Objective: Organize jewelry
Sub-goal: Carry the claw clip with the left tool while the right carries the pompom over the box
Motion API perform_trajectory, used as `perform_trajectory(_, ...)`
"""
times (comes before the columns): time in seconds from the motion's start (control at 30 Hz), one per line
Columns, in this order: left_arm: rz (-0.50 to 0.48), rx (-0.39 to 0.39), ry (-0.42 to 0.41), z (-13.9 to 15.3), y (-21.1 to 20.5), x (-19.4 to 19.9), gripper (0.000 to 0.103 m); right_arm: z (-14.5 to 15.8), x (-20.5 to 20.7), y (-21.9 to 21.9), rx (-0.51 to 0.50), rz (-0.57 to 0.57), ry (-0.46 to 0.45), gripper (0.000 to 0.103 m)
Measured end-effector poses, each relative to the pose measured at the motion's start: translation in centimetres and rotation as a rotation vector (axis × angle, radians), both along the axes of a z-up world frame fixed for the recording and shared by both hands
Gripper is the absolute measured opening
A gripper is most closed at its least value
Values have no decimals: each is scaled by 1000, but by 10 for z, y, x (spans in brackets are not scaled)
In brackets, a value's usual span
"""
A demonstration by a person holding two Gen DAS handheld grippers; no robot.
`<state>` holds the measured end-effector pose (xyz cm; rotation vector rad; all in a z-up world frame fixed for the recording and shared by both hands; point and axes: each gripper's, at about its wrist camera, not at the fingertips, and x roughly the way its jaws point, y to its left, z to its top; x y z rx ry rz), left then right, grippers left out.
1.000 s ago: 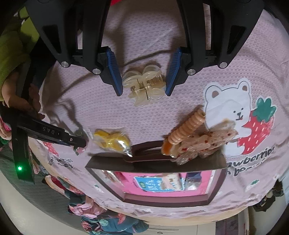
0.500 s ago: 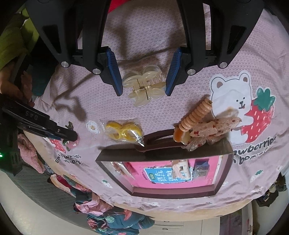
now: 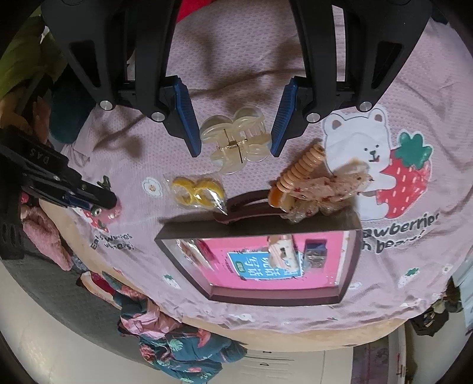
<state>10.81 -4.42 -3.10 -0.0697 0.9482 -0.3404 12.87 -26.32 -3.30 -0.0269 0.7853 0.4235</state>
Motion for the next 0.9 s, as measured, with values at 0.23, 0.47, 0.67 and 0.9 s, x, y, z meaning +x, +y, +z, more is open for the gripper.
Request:
perform_trajectory(0.23, 45, -5, -23, 13, 17, 6, 40, 9, -2, 7, 2, 24, -19, 29)
perform_trajectory(0.47, 83, -7, -56, 28, 32, 16, 40, 20, -1, 16, 6, 47, -41, 29)
perform_trajectory(0.67, 108, -8, -82, 40, 44, 24, 40, 30, 3, 26, 6, 72, -61, 29)
perform_trajectory(0.9, 132, -12, -115, 56, 55, 35, 40, 43, 9, 35, 6, 92, -90, 29)
